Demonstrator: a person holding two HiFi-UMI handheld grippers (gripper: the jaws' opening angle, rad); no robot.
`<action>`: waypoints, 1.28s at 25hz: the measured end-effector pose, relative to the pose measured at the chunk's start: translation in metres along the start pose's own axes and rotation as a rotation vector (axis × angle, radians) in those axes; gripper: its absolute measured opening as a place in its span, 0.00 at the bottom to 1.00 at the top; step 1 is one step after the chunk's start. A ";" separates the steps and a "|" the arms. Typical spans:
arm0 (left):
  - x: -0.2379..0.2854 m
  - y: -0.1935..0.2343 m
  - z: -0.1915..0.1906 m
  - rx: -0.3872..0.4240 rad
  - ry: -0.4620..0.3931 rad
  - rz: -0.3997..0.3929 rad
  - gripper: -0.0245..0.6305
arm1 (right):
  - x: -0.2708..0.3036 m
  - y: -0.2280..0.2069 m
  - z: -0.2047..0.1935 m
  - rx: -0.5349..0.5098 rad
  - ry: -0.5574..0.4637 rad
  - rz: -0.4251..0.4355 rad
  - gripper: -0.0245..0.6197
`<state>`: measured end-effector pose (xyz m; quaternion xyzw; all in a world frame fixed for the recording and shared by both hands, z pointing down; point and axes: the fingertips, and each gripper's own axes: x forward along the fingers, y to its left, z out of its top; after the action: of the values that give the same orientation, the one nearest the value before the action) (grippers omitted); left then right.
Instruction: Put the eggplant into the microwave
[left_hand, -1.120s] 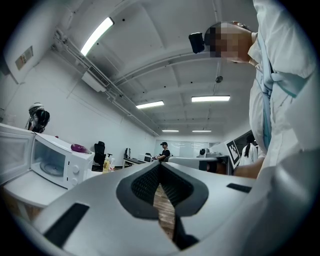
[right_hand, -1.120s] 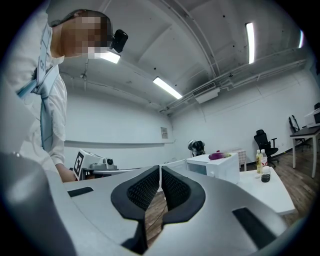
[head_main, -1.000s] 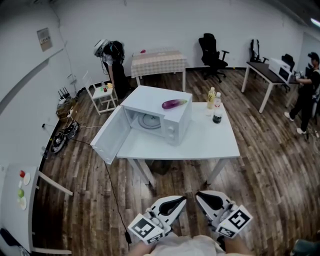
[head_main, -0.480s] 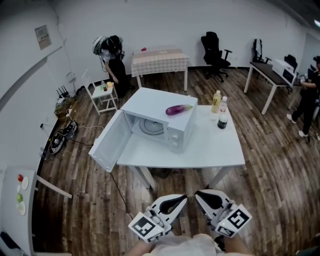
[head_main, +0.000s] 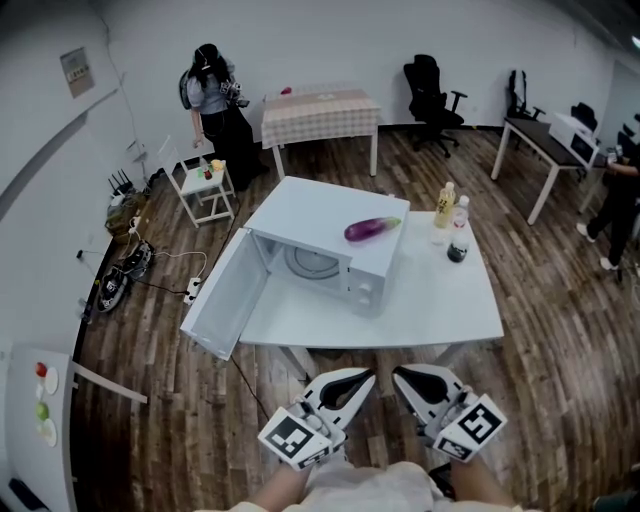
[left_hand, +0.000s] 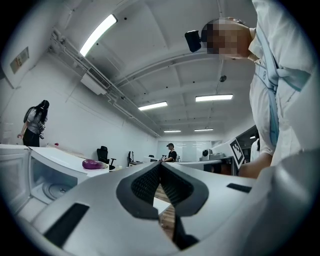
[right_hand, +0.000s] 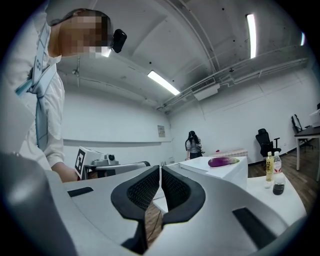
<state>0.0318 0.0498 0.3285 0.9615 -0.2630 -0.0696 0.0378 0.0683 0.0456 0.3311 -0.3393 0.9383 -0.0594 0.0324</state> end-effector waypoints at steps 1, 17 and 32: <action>0.001 0.008 0.001 0.001 0.004 -0.003 0.04 | 0.007 -0.003 0.001 0.000 0.000 -0.004 0.09; 0.000 0.102 0.017 0.013 -0.017 -0.057 0.04 | 0.098 -0.036 0.004 0.009 -0.026 -0.065 0.09; 0.039 0.147 0.013 -0.015 -0.020 -0.053 0.04 | 0.130 -0.087 0.003 0.016 0.014 -0.053 0.09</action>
<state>-0.0108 -0.0972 0.3274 0.9671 -0.2371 -0.0824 0.0403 0.0239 -0.1049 0.3368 -0.3631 0.9287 -0.0702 0.0270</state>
